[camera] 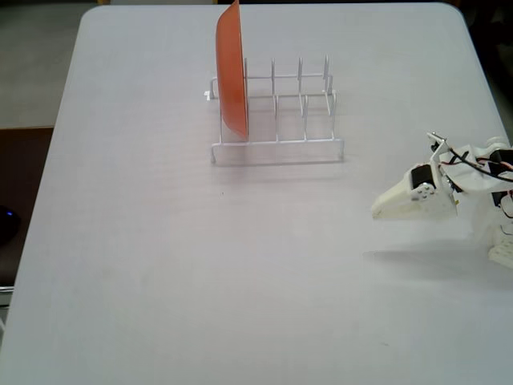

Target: Could you take three plates?

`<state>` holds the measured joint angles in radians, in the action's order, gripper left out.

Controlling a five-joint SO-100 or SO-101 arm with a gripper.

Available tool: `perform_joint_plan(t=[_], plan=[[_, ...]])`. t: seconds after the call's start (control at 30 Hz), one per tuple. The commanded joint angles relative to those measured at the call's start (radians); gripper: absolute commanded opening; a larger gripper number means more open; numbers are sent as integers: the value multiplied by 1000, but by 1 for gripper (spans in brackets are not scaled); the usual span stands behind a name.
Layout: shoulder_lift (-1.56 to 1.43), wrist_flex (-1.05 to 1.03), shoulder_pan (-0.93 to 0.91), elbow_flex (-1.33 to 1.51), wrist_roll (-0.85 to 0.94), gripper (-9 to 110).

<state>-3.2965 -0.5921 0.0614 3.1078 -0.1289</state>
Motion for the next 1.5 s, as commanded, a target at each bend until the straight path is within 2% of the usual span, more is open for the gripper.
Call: perform_joint_plan(t=[0.0,0.17,0.4,1.47], plan=[[-9,52,-11,3,2,0],[-9,64,-14,26,12,0],[-11,-31,-17,28,9,0],[-11,-37,-17,29,86,0]])
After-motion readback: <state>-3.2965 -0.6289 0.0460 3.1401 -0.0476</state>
